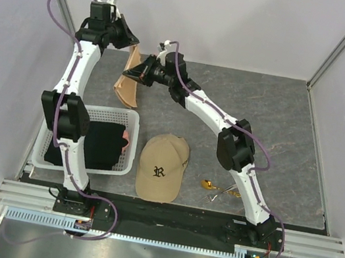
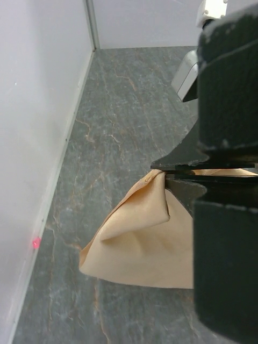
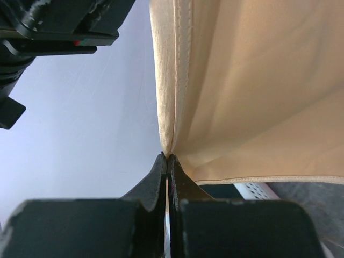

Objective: Fold the napkin into a case and place the utensils inside
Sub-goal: Turn over the upper triangle folded napkin at the center of the board.

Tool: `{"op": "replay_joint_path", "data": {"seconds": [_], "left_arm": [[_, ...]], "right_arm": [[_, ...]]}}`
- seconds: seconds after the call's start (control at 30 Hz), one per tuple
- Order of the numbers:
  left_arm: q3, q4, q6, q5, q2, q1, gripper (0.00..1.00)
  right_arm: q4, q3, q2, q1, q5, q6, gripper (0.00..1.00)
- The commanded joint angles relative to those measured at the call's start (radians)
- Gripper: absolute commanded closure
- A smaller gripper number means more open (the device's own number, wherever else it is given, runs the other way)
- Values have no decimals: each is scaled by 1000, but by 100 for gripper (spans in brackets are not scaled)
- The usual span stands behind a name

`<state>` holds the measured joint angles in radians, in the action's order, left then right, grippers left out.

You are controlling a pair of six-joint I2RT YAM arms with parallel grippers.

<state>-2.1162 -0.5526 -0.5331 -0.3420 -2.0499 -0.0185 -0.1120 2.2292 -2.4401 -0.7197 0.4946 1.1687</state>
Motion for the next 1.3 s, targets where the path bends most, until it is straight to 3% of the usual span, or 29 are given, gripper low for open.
{"op": "replay_joint_path", "data": {"seconds": [0.0, 0.23, 0.47, 0.93, 1.27], "left_arm": [[-13, 180, 15, 26, 74, -9, 98], [-31, 174, 39, 147, -12, -165, 98], [-59, 180, -4, 248, -142, -277, 98], [-76, 261, -71, 321, -273, -448, 98], [-88, 356, -172, 248, -375, -520, 98]], "right_arm": [[-11, -9, 4, -93, 200, 46, 100], [-207, -434, 185, 6, 271, 40, 100], [-181, -675, 274, 115, 391, -58, 100], [-158, -1011, 446, 296, 438, -162, 100], [46, -1163, 536, 450, 444, -360, 100]]}}
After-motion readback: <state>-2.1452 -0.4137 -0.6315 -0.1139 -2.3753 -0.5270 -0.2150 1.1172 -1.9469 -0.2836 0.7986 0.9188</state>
